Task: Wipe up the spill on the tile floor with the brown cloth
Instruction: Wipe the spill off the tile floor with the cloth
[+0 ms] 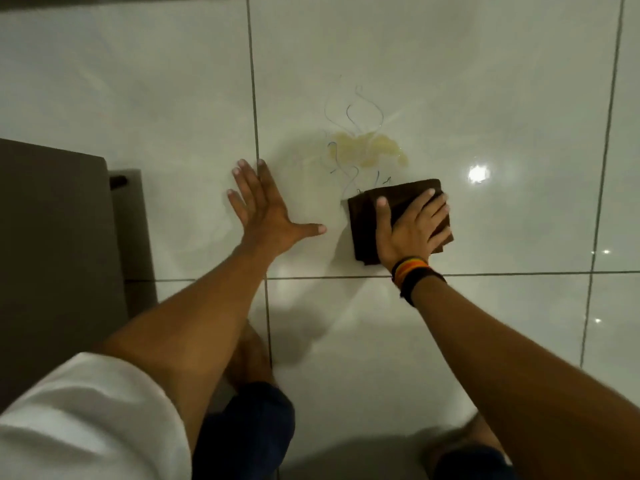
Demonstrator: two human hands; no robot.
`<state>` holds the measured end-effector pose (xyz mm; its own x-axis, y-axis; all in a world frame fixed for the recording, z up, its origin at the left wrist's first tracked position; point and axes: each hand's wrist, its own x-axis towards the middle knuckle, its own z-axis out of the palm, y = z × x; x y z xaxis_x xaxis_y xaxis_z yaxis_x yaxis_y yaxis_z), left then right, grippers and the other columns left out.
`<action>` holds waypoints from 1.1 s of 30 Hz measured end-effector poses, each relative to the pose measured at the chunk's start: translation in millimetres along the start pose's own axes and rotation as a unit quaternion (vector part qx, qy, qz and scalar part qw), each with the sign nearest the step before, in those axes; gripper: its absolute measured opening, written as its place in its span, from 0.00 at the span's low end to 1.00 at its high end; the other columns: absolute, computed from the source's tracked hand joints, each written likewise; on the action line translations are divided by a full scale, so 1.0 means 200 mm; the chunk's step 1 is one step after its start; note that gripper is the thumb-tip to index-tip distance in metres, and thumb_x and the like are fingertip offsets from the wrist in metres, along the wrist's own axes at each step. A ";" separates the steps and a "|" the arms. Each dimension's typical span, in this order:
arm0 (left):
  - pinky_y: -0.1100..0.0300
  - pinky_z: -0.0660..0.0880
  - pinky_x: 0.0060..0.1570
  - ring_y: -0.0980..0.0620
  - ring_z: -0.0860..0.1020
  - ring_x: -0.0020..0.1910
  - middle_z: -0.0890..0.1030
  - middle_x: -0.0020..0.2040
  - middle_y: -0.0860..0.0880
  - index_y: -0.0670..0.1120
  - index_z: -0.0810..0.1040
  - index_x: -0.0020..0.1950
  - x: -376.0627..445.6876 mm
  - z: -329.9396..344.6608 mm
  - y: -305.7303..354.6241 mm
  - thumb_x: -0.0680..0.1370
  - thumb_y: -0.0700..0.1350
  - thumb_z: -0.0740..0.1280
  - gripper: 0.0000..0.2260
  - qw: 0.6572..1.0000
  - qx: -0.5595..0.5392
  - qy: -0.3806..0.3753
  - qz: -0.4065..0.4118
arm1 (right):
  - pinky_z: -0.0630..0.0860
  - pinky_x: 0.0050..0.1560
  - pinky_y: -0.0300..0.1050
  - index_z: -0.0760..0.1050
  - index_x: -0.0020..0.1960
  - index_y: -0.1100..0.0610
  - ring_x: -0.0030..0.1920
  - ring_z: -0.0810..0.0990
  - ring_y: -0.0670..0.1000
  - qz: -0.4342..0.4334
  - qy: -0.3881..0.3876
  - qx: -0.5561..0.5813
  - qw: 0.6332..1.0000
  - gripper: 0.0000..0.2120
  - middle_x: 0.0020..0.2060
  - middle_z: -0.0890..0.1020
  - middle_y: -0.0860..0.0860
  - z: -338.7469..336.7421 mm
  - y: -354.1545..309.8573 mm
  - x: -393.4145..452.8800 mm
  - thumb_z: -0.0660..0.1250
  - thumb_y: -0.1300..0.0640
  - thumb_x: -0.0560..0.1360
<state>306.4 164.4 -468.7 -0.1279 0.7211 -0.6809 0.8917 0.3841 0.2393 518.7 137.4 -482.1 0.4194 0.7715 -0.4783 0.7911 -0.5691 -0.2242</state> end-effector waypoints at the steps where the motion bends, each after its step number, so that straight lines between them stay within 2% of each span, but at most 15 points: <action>1: 0.36 0.24 0.74 0.37 0.24 0.79 0.24 0.80 0.36 0.42 0.26 0.81 0.06 -0.01 -0.02 0.56 0.75 0.78 0.78 1.000 0.004 -0.019 -0.008 | 0.47 0.70 0.70 0.47 0.79 0.68 0.75 0.44 0.63 0.020 0.021 -0.026 0.999 0.42 0.77 0.47 0.66 0.03 -0.05 0.07 0.53 0.36 0.82; 2: 0.35 0.23 0.72 0.37 0.21 0.78 0.22 0.79 0.36 0.43 0.24 0.80 0.10 -0.01 -0.04 0.52 0.76 0.78 0.81 0.999 0.007 -0.036 -0.013 | 0.47 0.69 0.70 0.49 0.79 0.68 0.75 0.45 0.64 0.001 0.045 -0.051 0.998 0.42 0.76 0.49 0.66 0.05 -0.10 0.15 0.52 0.36 0.81; 4: 0.36 0.18 0.67 0.39 0.17 0.73 0.19 0.77 0.36 0.45 0.21 0.78 0.17 -0.01 -0.05 0.46 0.77 0.78 0.85 0.998 0.014 -0.052 -0.014 | 0.47 0.70 0.70 0.53 0.79 0.67 0.75 0.48 0.65 -0.128 0.090 -0.107 0.982 0.39 0.76 0.53 0.66 0.09 -0.18 0.33 0.51 0.37 0.81; 7: 0.38 0.15 0.62 0.36 0.14 0.71 0.15 0.73 0.37 0.47 0.19 0.77 0.19 -0.03 -0.05 0.45 0.75 0.79 0.85 0.997 0.010 -0.081 -0.008 | 0.46 0.71 0.68 0.56 0.79 0.65 0.75 0.49 0.63 -0.290 0.115 -0.157 0.937 0.37 0.76 0.55 0.65 0.12 -0.31 0.48 0.50 0.38 0.82; 10: 0.36 0.17 0.63 0.35 0.12 0.66 0.10 0.66 0.40 0.47 0.16 0.74 0.17 -0.09 -0.04 0.49 0.70 0.83 0.85 0.991 0.044 -0.126 -0.005 | 0.46 0.71 0.68 0.56 0.79 0.63 0.76 0.46 0.62 -0.445 0.054 -0.167 0.878 0.35 0.77 0.53 0.62 0.21 -0.31 0.30 0.53 0.39 0.82; 12: 0.34 0.19 0.65 0.33 0.13 0.68 0.11 0.68 0.37 0.46 0.16 0.74 0.16 -0.13 -0.01 0.52 0.67 0.84 0.84 0.987 0.040 -0.155 -0.016 | 0.47 0.71 0.68 0.55 0.80 0.60 0.76 0.45 0.60 -0.516 -0.011 -0.187 0.836 0.35 0.78 0.51 0.59 0.21 -0.12 0.09 0.58 0.42 0.80; 14: 0.34 0.19 0.65 0.33 0.14 0.68 0.11 0.68 0.36 0.46 0.15 0.74 0.14 -0.15 0.00 0.54 0.65 0.85 0.83 0.985 0.042 -0.163 -0.029 | 0.46 0.70 0.70 0.55 0.80 0.55 0.76 0.47 0.58 -0.514 -0.020 -0.207 0.832 0.36 0.79 0.50 0.55 0.17 0.14 0.02 0.63 0.44 0.78; 17: 0.38 0.16 0.61 0.34 0.13 0.67 0.10 0.66 0.38 0.47 0.14 0.72 0.14 -0.15 0.00 0.54 0.65 0.85 0.83 0.984 0.049 -0.163 -0.042 | 0.46 0.64 0.78 0.56 0.80 0.52 0.76 0.49 0.57 -0.421 0.015 -0.251 0.872 0.34 0.79 0.52 0.53 0.04 0.33 0.16 0.58 0.41 0.78; 21: 0.36 0.18 0.64 0.31 0.17 0.73 0.15 0.73 0.36 0.47 0.15 0.73 0.17 -0.12 -0.01 0.53 0.65 0.85 0.83 0.986 0.047 -0.153 -0.043 | 0.48 0.61 0.81 0.54 0.81 0.56 0.76 0.46 0.58 -0.257 0.070 -0.212 0.940 0.34 0.78 0.51 0.55 0.01 0.00 0.40 0.53 0.42 0.79; 23: 0.37 0.17 0.63 0.32 0.16 0.72 0.15 0.72 0.37 0.48 0.15 0.73 0.17 -0.11 -0.03 0.52 0.66 0.85 0.83 0.987 0.053 -0.146 -0.037 | 0.48 0.61 0.81 0.54 0.80 0.56 0.76 0.47 0.59 -0.215 0.113 -0.178 0.954 0.35 0.78 0.53 0.56 0.07 -0.27 0.47 0.54 0.42 0.78; 25: 0.37 0.17 0.62 0.31 0.16 0.71 0.14 0.72 0.36 0.47 0.15 0.73 0.17 -0.10 -0.03 0.52 0.66 0.84 0.83 0.988 0.052 -0.139 -0.032 | 0.45 0.63 0.80 0.56 0.80 0.56 0.76 0.47 0.59 -0.283 0.104 -0.178 0.937 0.35 0.78 0.54 0.57 0.14 -0.47 0.44 0.55 0.41 0.78; 28: 0.34 0.20 0.66 0.30 0.17 0.72 0.16 0.73 0.35 0.46 0.17 0.75 0.15 -0.12 -0.01 0.54 0.66 0.84 0.82 0.989 0.050 -0.139 -0.027 | 0.45 0.63 0.79 0.57 0.80 0.54 0.76 0.46 0.59 -0.507 0.030 -0.206 0.837 0.34 0.78 0.54 0.56 0.22 -0.41 0.23 0.58 0.41 0.78; 29: 0.33 0.21 0.67 0.30 0.17 0.72 0.16 0.74 0.34 0.45 0.17 0.76 0.15 -0.13 0.00 0.54 0.66 0.84 0.82 0.988 0.049 -0.143 -0.028 | 0.46 0.64 0.78 0.58 0.80 0.53 0.76 0.46 0.59 -0.542 0.001 -0.217 0.812 0.35 0.78 0.54 0.56 0.19 -0.30 0.18 0.60 0.42 0.77; 31: 0.33 0.21 0.67 0.31 0.16 0.71 0.15 0.72 0.35 0.45 0.17 0.75 0.16 -0.14 0.01 0.55 0.65 0.85 0.82 0.987 0.049 -0.152 -0.034 | 0.46 0.65 0.77 0.58 0.80 0.52 0.76 0.47 0.57 -0.536 -0.015 -0.224 0.813 0.35 0.78 0.55 0.54 0.11 -0.05 0.17 0.63 0.44 0.76; 33: 0.35 0.18 0.63 0.33 0.14 0.69 0.12 0.69 0.37 0.46 0.15 0.73 0.15 -0.14 -0.01 0.54 0.65 0.85 0.82 0.985 0.055 -0.156 -0.037 | 0.49 0.64 0.77 0.59 0.80 0.52 0.76 0.49 0.56 -0.472 0.009 -0.233 0.850 0.34 0.78 0.57 0.54 0.00 0.09 0.28 0.61 0.43 0.76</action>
<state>289.5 201.9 -471.0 -0.0697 0.4738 -0.8779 0.9287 0.3521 0.1163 556.3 170.5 -512.2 -0.4973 0.8285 -0.2575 0.8675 0.4777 -0.1384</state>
